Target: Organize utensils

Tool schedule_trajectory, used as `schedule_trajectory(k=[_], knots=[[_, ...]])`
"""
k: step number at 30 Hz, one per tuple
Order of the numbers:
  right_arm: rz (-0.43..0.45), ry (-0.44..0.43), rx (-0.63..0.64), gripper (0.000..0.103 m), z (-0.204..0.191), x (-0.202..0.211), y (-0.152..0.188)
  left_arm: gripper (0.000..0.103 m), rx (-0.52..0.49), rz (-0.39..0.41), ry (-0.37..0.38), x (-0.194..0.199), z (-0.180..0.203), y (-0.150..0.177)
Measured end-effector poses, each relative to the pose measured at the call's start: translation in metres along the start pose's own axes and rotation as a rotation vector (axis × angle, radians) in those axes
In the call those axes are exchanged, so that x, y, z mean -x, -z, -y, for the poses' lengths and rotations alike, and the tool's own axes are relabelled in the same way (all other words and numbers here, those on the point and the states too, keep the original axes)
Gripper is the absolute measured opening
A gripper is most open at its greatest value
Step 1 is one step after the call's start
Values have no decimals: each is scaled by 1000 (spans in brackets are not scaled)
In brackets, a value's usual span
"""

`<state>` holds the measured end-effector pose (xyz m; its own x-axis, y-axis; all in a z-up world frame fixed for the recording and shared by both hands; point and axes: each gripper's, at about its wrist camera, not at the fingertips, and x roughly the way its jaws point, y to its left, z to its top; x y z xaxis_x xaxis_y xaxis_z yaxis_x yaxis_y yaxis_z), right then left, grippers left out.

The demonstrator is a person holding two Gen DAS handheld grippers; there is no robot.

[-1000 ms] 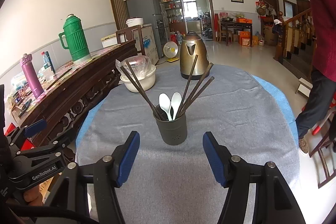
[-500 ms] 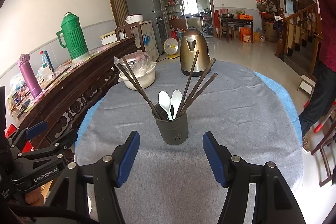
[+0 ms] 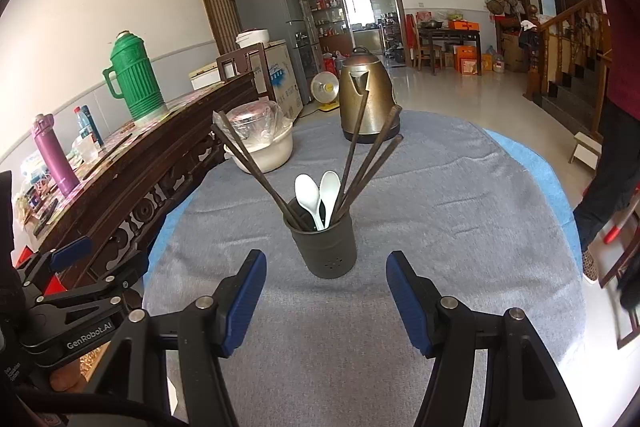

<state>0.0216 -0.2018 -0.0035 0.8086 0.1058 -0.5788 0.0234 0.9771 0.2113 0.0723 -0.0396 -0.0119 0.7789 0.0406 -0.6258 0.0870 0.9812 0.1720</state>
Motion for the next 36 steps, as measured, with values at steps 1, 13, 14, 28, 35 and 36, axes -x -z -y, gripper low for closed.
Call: schedule_trajectory(k=[1, 13, 14, 28, 35, 36], knots=[[1, -2, -3, 66, 2, 0, 0, 89, -3, 1, -1, 0, 2, -1], [18, -18, -31, 66, 17, 0, -1, 89, -21, 18, -23, 5, 13, -9], [18, -19, -33, 66, 17, 0, -1, 89, -23, 19, -24, 6, 14, -10], [32, -18, -37, 66, 23, 3, -3, 89, -24, 24, -27, 6, 20, -14], [45, -14, -16, 66, 16, 6, -6, 89, -12, 23, -22, 6, 15, -13], [46, -12, -10, 66, 14, 6, -6, 89, -10, 23, -20, 6, 14, -13]])
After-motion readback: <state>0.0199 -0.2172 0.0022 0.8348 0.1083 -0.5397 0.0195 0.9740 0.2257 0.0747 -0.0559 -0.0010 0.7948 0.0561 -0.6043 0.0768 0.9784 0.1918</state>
